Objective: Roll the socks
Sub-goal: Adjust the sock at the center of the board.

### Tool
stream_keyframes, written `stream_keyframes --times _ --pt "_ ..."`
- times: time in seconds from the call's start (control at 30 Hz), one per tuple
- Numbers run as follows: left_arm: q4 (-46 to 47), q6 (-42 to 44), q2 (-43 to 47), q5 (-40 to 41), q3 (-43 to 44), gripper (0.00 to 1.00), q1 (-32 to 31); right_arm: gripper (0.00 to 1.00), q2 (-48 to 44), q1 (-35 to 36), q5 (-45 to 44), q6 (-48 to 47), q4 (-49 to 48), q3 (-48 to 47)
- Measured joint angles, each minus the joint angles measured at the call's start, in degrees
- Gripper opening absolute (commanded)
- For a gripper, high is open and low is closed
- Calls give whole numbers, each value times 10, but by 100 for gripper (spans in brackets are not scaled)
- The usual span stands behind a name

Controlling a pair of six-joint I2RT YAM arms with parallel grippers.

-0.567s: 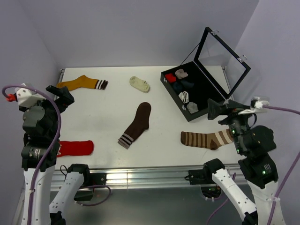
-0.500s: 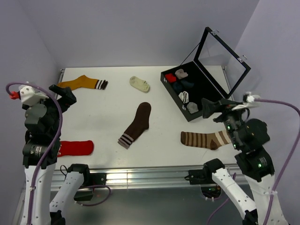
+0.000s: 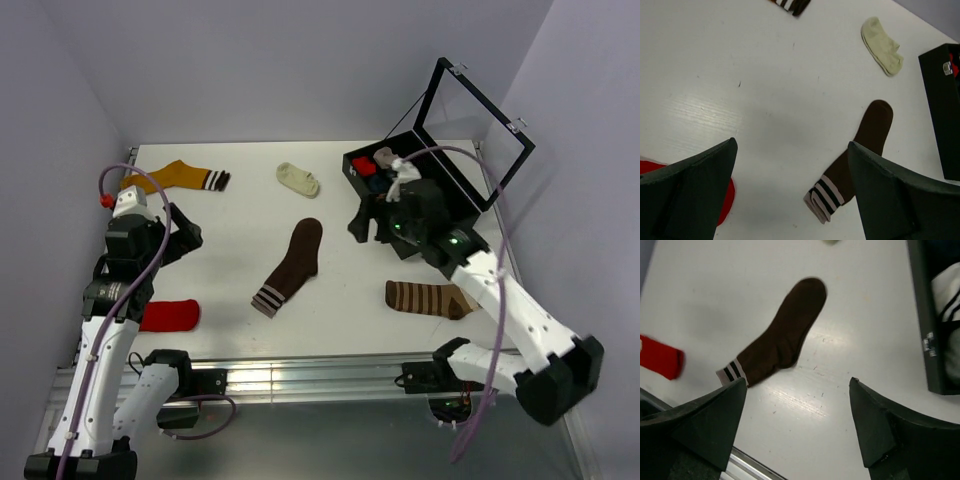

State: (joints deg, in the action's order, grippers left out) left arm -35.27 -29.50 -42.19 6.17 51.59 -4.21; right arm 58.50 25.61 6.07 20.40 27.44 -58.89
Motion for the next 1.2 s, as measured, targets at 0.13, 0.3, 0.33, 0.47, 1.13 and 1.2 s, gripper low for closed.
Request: stream_keyframes --times 0.13,0.3,0.33,0.47,1.13,1.2 --pt "-5 -11 5 -30 -28 97 0 80 106 73 -11 4 -26 -1" --pt "8 -27 25 -87 -60 97 -1 70 266 143 -31 -11 -49 -34" --pt "12 -29 28 -97 -66 97 -1 67 294 151 -32 -17 -53 -44" --pt "14 -32 35 -122 -81 95 -2 61 400 172 -31 -45 -74 -83" --pt "86 -79 -16 -158 -91 95 -2 57 684 136 -37 -241 8 -398" --pt "89 -79 -23 -154 -91 96 -2 59 684 127 -43 -246 10 -405"
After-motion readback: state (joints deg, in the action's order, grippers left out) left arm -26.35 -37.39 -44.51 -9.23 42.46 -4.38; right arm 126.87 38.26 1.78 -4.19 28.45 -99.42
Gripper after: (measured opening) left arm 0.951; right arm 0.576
